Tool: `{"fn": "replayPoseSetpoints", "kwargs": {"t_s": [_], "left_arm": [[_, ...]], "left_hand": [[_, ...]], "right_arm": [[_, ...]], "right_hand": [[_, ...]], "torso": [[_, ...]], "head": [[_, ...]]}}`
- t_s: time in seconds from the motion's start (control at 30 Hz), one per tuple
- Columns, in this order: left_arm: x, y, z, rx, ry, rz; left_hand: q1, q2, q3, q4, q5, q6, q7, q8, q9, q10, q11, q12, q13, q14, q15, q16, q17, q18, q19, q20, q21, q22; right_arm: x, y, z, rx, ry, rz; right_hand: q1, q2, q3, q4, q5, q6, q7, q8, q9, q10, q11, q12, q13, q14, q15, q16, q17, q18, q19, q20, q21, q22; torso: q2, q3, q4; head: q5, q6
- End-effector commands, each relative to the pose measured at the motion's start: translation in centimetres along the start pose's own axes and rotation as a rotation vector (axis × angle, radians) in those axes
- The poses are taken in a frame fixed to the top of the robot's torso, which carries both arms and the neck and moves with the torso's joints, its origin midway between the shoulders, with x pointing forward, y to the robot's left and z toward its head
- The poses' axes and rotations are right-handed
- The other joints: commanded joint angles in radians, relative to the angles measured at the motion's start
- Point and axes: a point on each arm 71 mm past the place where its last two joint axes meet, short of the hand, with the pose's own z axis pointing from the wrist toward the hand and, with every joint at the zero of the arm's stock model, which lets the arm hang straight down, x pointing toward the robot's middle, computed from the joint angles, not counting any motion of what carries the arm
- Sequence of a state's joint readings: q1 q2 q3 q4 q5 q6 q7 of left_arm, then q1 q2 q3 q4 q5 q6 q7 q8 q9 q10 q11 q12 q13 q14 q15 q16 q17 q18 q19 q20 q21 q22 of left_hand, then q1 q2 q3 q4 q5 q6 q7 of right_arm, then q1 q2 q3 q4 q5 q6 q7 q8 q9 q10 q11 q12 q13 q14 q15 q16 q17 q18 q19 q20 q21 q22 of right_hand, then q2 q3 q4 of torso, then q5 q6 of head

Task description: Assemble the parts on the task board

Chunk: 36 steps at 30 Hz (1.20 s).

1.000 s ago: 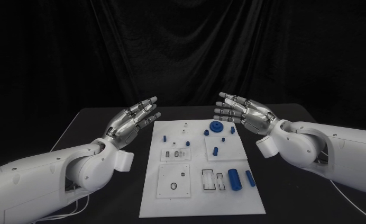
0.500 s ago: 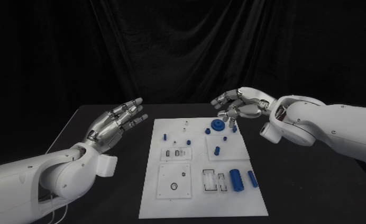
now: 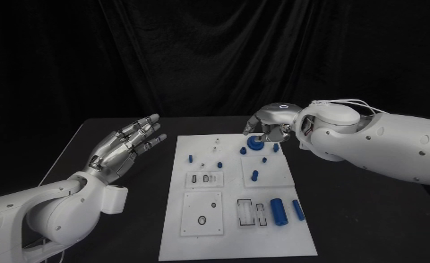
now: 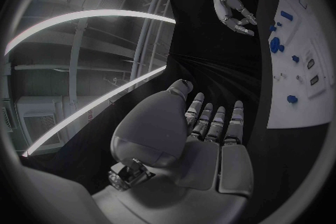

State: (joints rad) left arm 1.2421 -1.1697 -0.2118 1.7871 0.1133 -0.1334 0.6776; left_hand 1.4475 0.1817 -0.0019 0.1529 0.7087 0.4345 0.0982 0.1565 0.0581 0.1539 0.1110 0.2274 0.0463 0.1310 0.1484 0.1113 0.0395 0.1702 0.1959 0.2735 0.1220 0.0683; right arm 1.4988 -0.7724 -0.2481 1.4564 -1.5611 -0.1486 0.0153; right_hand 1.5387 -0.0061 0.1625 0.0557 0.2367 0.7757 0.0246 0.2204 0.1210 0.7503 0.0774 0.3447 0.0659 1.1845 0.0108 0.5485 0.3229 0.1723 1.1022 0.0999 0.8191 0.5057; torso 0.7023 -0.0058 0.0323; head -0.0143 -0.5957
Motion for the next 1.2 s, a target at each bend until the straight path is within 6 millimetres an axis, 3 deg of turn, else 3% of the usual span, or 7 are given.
{"fn": "replayPoseSetpoints", "kwargs": {"t_s": [0.03,0.07,0.17,0.27,0.57,0.83,1.2], "left_arm": [[0.3,-1.2,0.0,0.141,0.008,-0.004],[0.3,-1.3,0.0,0.141,0.011,-0.006],[0.4,-1.2,0.1,0.140,0.019,-0.011],[0.6,-1.2,0.3,0.139,0.029,-0.017],[0.6,-1.2,0.2,0.138,0.032,-0.020],[0.6,-1.1,0.3,0.135,0.035,-0.027],[0.7,-0.9,0.8,0.130,0.041,-0.034]], "left_hand": [[-0.001,-0.006,0.007,0.000,0.004,0.003,0.004,0.004,0.000,-0.001,0.008,0.004,-0.001,0.002,0.004,0.003,-0.001,0.011,0.004,0.004,0.004,0.001],[0.000,-0.004,0.011,-0.001,0.006,0.002,0.005,0.003,0.000,-0.001,0.012,0.006,-0.001,0.002,0.006,0.003,-0.001,0.011,0.004,0.005,0.004,0.001],[0.001,-0.003,0.014,-0.003,0.008,0.002,0.006,0.004,0.000,-0.001,0.015,0.007,-0.001,0.002,0.007,0.004,-0.001,0.010,0.004,0.006,0.004,0.001],[0.001,-0.001,0.021,-0.005,0.011,0.007,0.009,0.006,0.000,0.000,0.020,0.013,-0.001,0.005,0.010,0.007,-0.001,0.010,0.005,0.009,0.005,0.001],[0.002,0.000,0.024,-0.006,0.012,0.008,0.010,0.006,0.000,0.001,0.022,0.014,-0.001,0.006,0.012,0.008,-0.001,0.010,0.005,0.009,0.005,0.000],[0.002,0.002,0.029,-0.007,0.013,0.013,0.012,0.008,0.001,0.001,0.025,0.017,0.000,0.007,0.014,0.010,0.000,0.010,0.006,0.011,0.006,0.001],[0.001,0.003,0.033,-0.008,0.012,0.017,0.013,0.010,0.001,0.004,0.028,0.023,0.000,0.010,0.016,0.012,0.000,0.010,0.007,0.011,0.006,0.001]], "right_arm": [[-0.5,-0.1,0.3,0.056,-0.034,-0.218],[-0.5,0.0,0.5,0.055,-0.038,-0.232],[-0.6,0.3,0.9,0.052,-0.048,-0.250],[-0.5,0.4,1.1,0.049,-0.052,-0.258],[0.3,0.5,1.2,0.050,-0.030,-0.259],[1.1,0.5,1.3,0.044,-0.017,-0.252],[2.7,0.2,1.5,0.043,-0.014,-0.237]], "right_hand": [[-0.034,-0.029,0.058,0.011,-0.014,0.015,0.000,-0.023,0.012,0.027,-0.005,-0.030,0.001,-0.011,0.001,0.067,0.052,0.001,0.012,-0.002,0.068,0.090],[-0.044,-0.035,0.075,0.013,-0.022,0.019,-0.005,-0.029,0.016,0.041,-0.006,-0.035,0.003,-0.003,-0.003,0.091,0.068,-0.006,0.027,0.000,0.100,0.136],[-0.069,-0.051,0.106,0.021,-0.036,0.016,0.015,-0.048,0.021,0.058,-0.001,-0.053,0.004,-0.004,-0.002,0.133,0.096,-0.016,0.052,0.001,0.154,0.212],[-0.094,-0.062,0.119,0.032,-0.056,0.003,0.012,-0.072,0.018,0.068,-0.001,-0.067,0.005,0.006,0.000,0.165,0.115,-0.026,0.083,0.003,0.207,0.289],[-0.132,-0.070,0.115,0.051,-0.099,0.000,0.010,-0.095,0.016,0.073,0.001,-0.085,0.008,0.021,0.002,0.204,0.137,-0.035,0.110,0.005,0.253,0.361],[-0.145,-0.071,0.109,0.059,-0.119,0.010,0.011,-0.097,0.018,0.083,0.002,-0.087,0.011,0.022,0.002,0.214,0.142,-0.040,0.123,0.006,0.273,0.393],[-0.133,-0.068,0.115,0.053,-0.109,0.028,0.019,-0.098,0.021,0.096,0.004,-0.095,0.012,0.035,0.002,0.228,0.149,-0.047,0.147,0.005,0.306,0.439]], "torso": [[0.027,-0.0048,0.0140],[0.031,-0.0057,0.0156],[0.039,-0.0083,0.0194],[0.047,-0.0104,0.0224],[0.064,-0.0176,0.0279],[0.070,-0.0176,0.0323],[0.061,-0.0142,0.0282]], "head": [[-0.017,0.009],[-0.021,0.008],[-0.027,0.010],[-0.028,0.009],[-0.036,0.013],[-0.040,0.020],[-0.036,0.017]]}}
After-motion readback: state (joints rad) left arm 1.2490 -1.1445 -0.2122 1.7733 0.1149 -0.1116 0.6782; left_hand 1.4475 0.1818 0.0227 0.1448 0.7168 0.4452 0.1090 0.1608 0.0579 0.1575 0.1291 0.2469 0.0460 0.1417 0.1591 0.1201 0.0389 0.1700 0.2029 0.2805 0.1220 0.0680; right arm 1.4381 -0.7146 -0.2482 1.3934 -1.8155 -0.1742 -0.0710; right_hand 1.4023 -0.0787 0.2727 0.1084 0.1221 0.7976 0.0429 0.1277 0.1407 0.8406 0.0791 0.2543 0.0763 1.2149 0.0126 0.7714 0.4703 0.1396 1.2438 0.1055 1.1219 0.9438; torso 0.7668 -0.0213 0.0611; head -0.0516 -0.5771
